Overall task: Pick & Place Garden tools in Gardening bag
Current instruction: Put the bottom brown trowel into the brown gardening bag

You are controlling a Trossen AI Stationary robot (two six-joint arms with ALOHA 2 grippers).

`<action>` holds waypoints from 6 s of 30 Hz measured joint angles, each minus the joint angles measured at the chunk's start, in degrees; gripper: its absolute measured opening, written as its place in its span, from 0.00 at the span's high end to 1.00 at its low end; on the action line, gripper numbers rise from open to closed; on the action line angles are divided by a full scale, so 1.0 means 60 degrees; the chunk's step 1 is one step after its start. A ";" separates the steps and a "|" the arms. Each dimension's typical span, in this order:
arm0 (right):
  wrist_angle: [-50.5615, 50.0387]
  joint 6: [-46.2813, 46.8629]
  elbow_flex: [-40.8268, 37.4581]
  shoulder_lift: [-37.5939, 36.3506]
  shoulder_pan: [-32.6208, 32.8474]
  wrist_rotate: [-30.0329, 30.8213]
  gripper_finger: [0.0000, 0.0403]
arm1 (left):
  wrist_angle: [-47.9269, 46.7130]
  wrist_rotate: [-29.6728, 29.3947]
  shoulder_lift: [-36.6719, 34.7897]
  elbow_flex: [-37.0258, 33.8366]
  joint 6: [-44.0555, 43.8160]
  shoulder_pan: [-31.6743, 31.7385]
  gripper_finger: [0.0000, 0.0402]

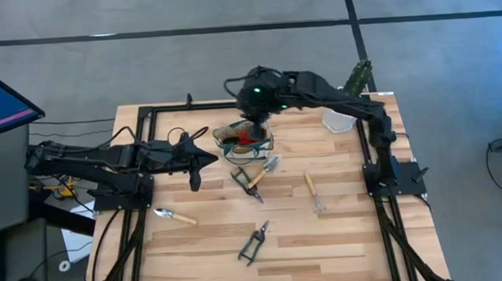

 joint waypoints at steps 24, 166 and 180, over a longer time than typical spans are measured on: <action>-0.1917 0.3797 -0.2667 -0.4991 0.4707 0.3414 1.00 | -0.0089 0.0350 -0.0004 0.0000 0.0350 -0.0280 1.00; 0.6068 0.7432 -1.3127 -0.7682 0.4048 0.1723 1.00 | -0.4303 0.2889 0.2845 -0.2856 -0.2013 -0.4022 0.58; 0.6068 0.7426 -1.3127 -0.7682 0.4055 0.1723 1.00 | -0.4255 0.2818 0.2856 -0.2885 -0.2280 -0.4018 0.73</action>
